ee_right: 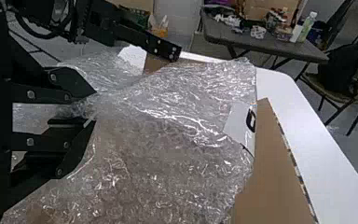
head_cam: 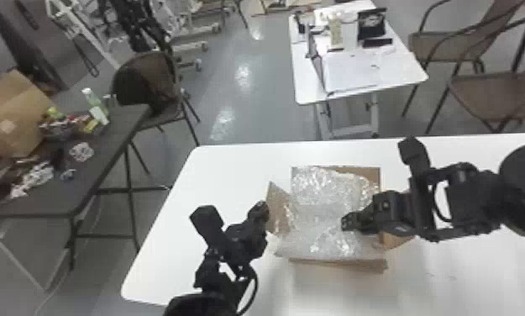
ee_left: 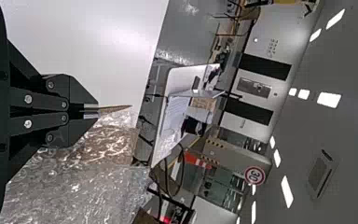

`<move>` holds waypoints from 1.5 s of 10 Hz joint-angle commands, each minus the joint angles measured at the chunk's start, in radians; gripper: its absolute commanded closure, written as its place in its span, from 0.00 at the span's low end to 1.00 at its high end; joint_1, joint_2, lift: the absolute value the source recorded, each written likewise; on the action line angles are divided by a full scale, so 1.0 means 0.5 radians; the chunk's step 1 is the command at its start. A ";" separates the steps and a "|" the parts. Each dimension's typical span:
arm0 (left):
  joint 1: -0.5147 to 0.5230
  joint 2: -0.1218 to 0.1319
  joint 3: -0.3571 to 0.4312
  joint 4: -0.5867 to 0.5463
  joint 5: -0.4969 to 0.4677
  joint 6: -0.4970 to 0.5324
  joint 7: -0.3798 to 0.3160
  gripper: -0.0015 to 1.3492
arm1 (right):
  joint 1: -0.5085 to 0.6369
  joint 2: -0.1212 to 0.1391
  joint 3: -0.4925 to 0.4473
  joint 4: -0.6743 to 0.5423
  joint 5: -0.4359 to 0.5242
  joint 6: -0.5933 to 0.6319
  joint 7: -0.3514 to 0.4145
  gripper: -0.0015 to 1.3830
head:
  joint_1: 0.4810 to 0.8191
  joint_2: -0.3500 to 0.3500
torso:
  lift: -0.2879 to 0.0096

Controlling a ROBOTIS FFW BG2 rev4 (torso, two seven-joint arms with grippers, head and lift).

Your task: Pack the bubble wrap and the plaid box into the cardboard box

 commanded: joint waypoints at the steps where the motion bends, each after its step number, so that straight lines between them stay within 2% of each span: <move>1: -0.001 -0.002 0.000 0.000 0.000 0.000 0.003 0.89 | -0.054 0.000 -0.004 0.028 0.157 0.075 0.000 0.76 | 0.63 1.00 | 0.97; 2: -0.004 -0.002 -0.003 0.000 -0.003 0.006 0.003 0.89 | -0.072 0.000 -0.004 0.099 0.160 0.093 0.006 0.76 | 0.63 1.00 | 0.97; 3: -0.004 -0.002 -0.003 0.000 -0.003 0.006 0.003 0.89 | -0.075 0.000 -0.004 0.139 0.166 0.096 0.006 0.70 | 0.63 0.99 | 0.97; 5: -0.004 -0.002 -0.003 0.000 0.000 0.000 0.003 0.89 | -0.075 -0.009 -0.019 0.093 0.215 0.093 0.006 0.13 | 0.63 0.98 | 0.97; 6: 0.002 -0.005 0.003 0.000 0.003 -0.009 0.003 0.89 | -0.069 -0.012 -0.075 -0.042 0.323 0.093 0.006 0.04 | 0.63 0.97 | 0.97; 7: 0.005 -0.005 0.006 0.000 0.006 -0.009 0.003 0.89 | -0.054 -0.025 -0.139 -0.229 0.433 0.096 0.006 0.08 | 0.63 0.96 | 0.97; 10: 0.018 -0.005 0.010 -0.003 0.018 -0.037 0.003 0.89 | 0.103 -0.058 -0.455 -0.843 0.771 0.124 0.003 0.10 | 0.63 0.90 | 0.97; 11: 0.021 -0.005 0.013 -0.003 0.024 -0.046 0.003 0.89 | 0.225 -0.077 -0.535 -1.039 0.890 0.038 0.003 0.10 | 0.63 0.85 | 0.97; 12: 0.024 -0.009 0.016 -0.003 0.030 -0.052 0.003 0.89 | 0.416 -0.135 -0.538 -1.248 1.010 -0.229 0.006 0.10 | 0.63 0.81 | 0.97; 13: 0.036 -0.015 0.025 -0.003 0.043 -0.071 0.003 0.89 | 0.630 -0.144 -0.568 -1.368 1.090 -0.471 0.003 0.10 | 0.63 0.77 | 0.97; 14: 0.045 -0.018 0.034 -0.006 0.049 -0.080 0.003 0.89 | 0.805 -0.117 -0.621 -1.515 1.194 -0.529 -0.058 0.10 | 0.63 0.75 | 0.97; 15: 0.054 -0.018 0.040 -0.009 0.058 -0.089 0.003 0.89 | 0.971 -0.077 -0.633 -1.659 1.403 -0.582 -0.086 0.10 | 0.63 0.72 | 0.97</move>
